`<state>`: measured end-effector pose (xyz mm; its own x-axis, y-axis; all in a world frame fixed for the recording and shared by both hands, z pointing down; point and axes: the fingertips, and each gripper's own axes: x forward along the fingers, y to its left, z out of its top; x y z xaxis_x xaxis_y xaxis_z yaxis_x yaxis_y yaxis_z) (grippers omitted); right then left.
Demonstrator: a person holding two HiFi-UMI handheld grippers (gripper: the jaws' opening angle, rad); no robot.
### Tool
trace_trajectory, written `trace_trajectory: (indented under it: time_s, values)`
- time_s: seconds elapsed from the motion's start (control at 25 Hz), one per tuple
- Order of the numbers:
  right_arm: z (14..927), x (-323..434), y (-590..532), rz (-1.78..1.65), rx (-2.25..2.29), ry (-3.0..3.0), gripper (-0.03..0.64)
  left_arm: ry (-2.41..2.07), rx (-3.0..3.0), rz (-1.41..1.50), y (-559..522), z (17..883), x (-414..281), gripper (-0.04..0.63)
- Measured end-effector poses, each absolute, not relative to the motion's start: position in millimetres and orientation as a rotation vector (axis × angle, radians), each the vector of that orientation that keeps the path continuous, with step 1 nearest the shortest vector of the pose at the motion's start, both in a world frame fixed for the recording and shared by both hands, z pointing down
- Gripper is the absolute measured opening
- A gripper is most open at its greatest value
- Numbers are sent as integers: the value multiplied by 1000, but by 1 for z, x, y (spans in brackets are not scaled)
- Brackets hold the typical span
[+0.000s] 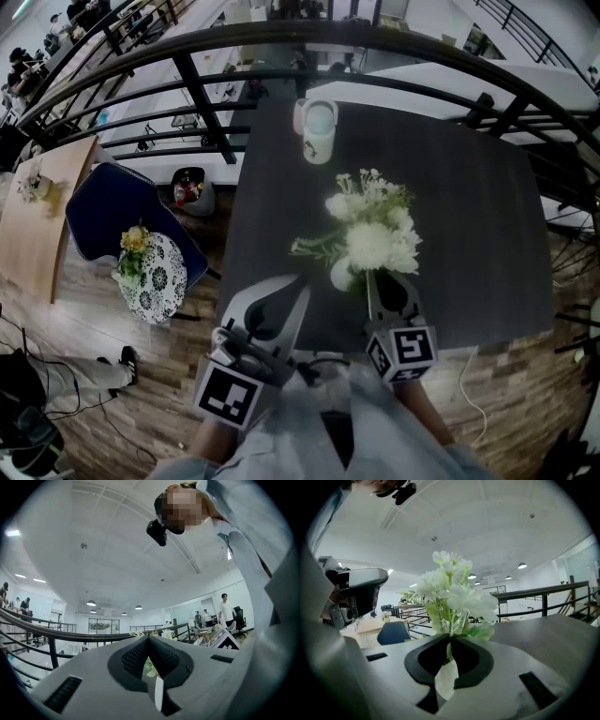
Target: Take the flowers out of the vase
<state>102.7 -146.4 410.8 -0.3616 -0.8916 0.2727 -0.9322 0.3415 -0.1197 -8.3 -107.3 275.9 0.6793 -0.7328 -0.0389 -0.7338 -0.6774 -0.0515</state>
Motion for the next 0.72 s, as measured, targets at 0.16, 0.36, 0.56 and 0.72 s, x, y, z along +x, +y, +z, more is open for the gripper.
trace_trajectory:
  time_s: [0.16,0.36,0.56,0.72]
  values:
    - [411,101,-145,388,1681,-2461,26,1236,-2819,31,-106,277,-11,-2]
    - [409,98,-143,393,1691,-2475,26,1233,-2816,33,-104,277,-15,-2]
    - [404,97,-145,379,1699,-2481,26,1234,-2816,42,-104,275,-16,-2]
    - [400,97,-145,377,1702,-2488,26,1230,-2815,41,-104,274,-16,-2]
